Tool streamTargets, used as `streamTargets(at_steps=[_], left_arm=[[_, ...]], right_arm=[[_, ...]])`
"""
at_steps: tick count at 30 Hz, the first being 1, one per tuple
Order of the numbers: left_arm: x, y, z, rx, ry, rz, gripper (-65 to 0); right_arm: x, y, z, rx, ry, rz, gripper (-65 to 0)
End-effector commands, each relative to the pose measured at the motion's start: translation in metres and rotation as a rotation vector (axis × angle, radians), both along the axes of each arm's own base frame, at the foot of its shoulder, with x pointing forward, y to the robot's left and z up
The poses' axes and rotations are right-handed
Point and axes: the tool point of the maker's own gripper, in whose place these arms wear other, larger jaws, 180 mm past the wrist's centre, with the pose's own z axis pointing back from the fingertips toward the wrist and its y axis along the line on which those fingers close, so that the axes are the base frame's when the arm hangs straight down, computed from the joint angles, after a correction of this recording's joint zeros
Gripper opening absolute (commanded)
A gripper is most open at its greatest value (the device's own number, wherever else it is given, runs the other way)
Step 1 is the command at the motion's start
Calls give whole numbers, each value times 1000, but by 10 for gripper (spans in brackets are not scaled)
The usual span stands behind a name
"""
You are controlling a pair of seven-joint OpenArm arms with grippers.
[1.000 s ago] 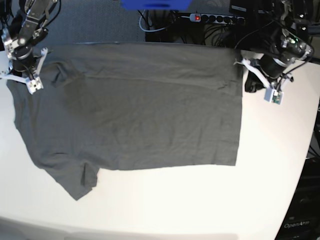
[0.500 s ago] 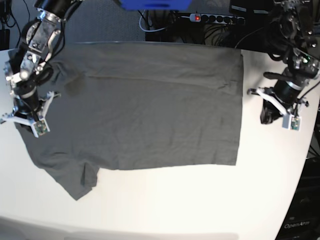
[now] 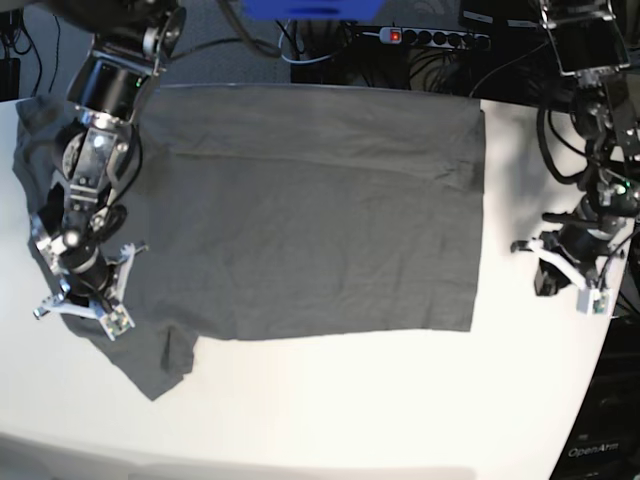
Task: Fold the T-shirt properly
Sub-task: 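Open both grippers and move them across to the shirt's opposite long edge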
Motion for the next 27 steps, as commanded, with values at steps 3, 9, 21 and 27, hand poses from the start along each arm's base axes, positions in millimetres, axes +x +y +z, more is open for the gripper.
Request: streamTargets(at_steps=[3, 9, 21, 27], left_arm=[[32, 0, 18, 21, -53, -27, -613], [58, 5, 1, 32, -1, -10, -613], [89, -24, -18, -19, -45, -133, -233], [93, -20, -29, -43, -11, -135, -218]], right_arm=[[25, -4, 17, 17, -51, -1, -649], [24, -13, 7, 15, -19, -7, -649], [15, -12, -6, 19, 13, -4, -649], [11, -12, -11, 18, 24, -4, -649]])
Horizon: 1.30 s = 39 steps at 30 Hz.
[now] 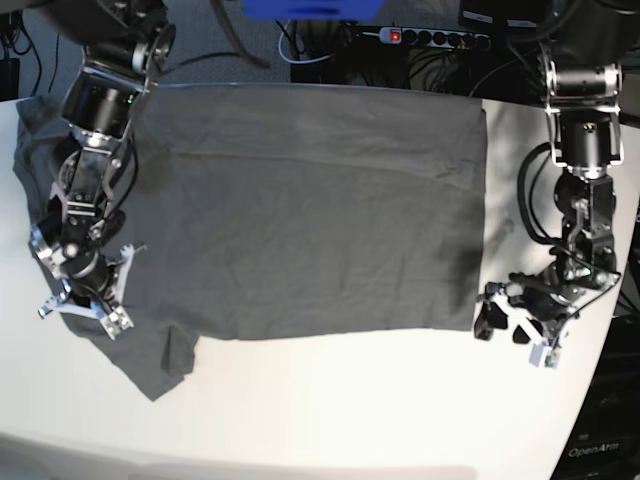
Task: Fold the T-shirt properly
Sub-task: 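Open both grippers and move them across to the shirt's opposite long edge, then lower both grippers onto the opposite edge near the hem and sleeve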
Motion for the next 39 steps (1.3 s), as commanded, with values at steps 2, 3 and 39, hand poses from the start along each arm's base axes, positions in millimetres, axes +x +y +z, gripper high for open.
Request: streamTargets(at_steps=[2, 3, 39], left_arm=[[12, 12, 11, -2, -22, 22, -218], [14, 14, 10, -9, -24, 29, -218], [32, -20, -38, -140, -7, 12, -218]], right_arm=[[7, -3, 15, -8, -50, 1, -649], [7, -4, 15, -7, -50, -1, -649], [-5, -2, 2, -3, -18, 0, -649]])
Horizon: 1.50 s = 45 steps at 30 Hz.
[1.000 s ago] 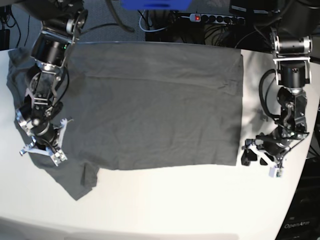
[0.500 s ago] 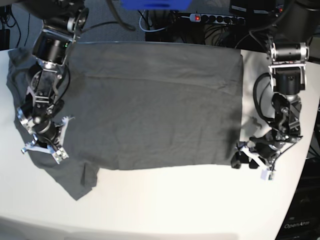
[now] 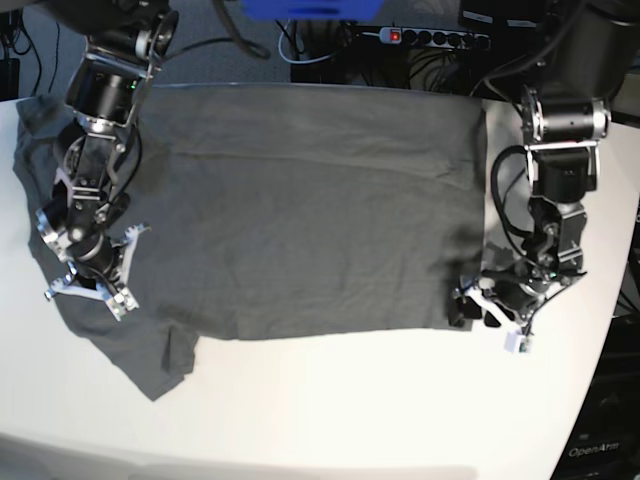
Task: Fold the T-shirt properly
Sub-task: 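Lower both grippers onto the opposite edge near the hem and sleeve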
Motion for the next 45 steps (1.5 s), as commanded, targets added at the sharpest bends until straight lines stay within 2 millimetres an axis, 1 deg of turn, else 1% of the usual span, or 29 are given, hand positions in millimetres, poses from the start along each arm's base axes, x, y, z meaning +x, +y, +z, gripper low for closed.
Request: streamTargets(at_steps=[1, 3, 5, 6, 8, 12, 19, 22, 26, 28, 31, 35, 37, 43, 45], left_arm=[[17, 4, 23, -3, -63, 6, -218], [18, 2, 24, -5, -64, 4, -218], [25, 2, 30, -8, -74, 4, -218], [25, 2, 29, -11, -66, 9, -218], [21, 4, 17, -24, -26, 22, -218], [19, 6, 6, -45, 23, 43, -218], [16, 5, 2, -44, 40, 42, -218], [10, 4, -6, -34, 94, 26, -218], [4, 2, -10, -20, 136, 6, -218], [1, -4, -15, 8, 163, -31, -218], [-5, -26, -25, 35, 197, -101, -218], [-11, -42, -32, 37, 216, -137, -218], [-11, -50, -33, 28, 217, -145, -218], [-11, -52, -33, 22, 217, -146, -219], [-17, -51, -38, 31, 250, -155, -220]], right_arm=[[13, -5, 21, -10, -66, 1, -649], [13, -5, 21, -10, -66, 1, -649], [13, -5, 21, -10, -66, 1, -649], [13, -5, 21, -10, -66, 1, -649], [13, -5, 21, -11, -68, 1, -649], [13, -6, 22, -14, -68, 1, -649], [14, -5, 22, -12, -69, 2, -649], [14, -5, 21, -10, -69, 2, -649], [14, -4, 21, -9, -69, 2, -649], [14, -4, 21, -9, -69, 2, -649], [14, -4, 21, -9, -69, 2, -649], [14, -4, 21, -9, -69, 2, -649], [14, -4, 21, -9, -69, 2, -649], [14, -4, 21, -9, -69, 2, -649], [14, -4, 21, -9, -69, 2, -649]])
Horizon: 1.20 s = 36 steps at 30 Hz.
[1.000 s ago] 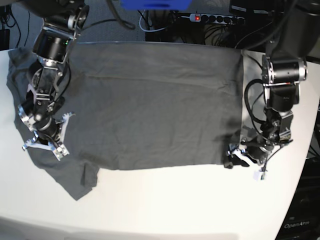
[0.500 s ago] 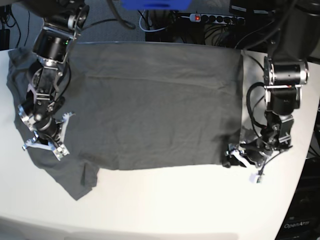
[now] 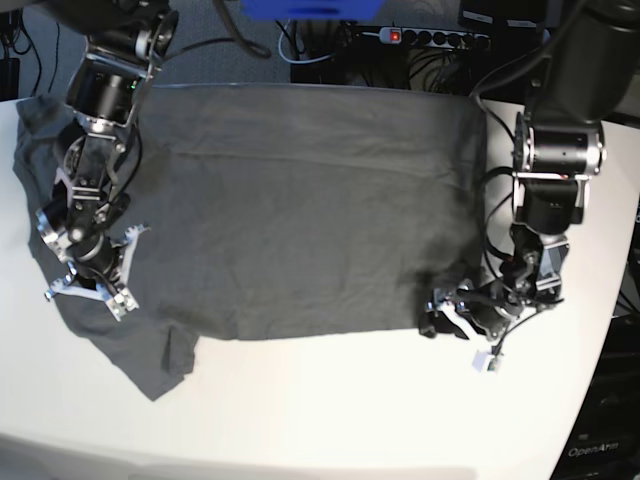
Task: Fold the T-shirt properly
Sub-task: 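Lower both grippers onto the opposite edge near the hem and sleeve, then slide the right gripper along the edge toward the sleeve corner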
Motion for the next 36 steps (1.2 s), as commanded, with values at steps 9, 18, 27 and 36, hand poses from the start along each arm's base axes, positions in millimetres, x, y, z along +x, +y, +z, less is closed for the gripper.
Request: streamTargets(at_steps=[9, 18, 27, 36], left_arm=[[-33, -4, -29, 68, 189, -83, -445], [-39, 0, -35, 72, 203, -79, -624], [-39, 2, -35, 75, 200, -77, -625], [-48, 2, -42, 75, 216, -77, -625]], right_arm=[[13, -4, 21, -9, -68, 2, -649], [15, -4, 22, -9, -71, 2, -649], [31, -6, 41, -15, -118, 2, -649], [76, 0, 76, -32, -186, 74, -649]])
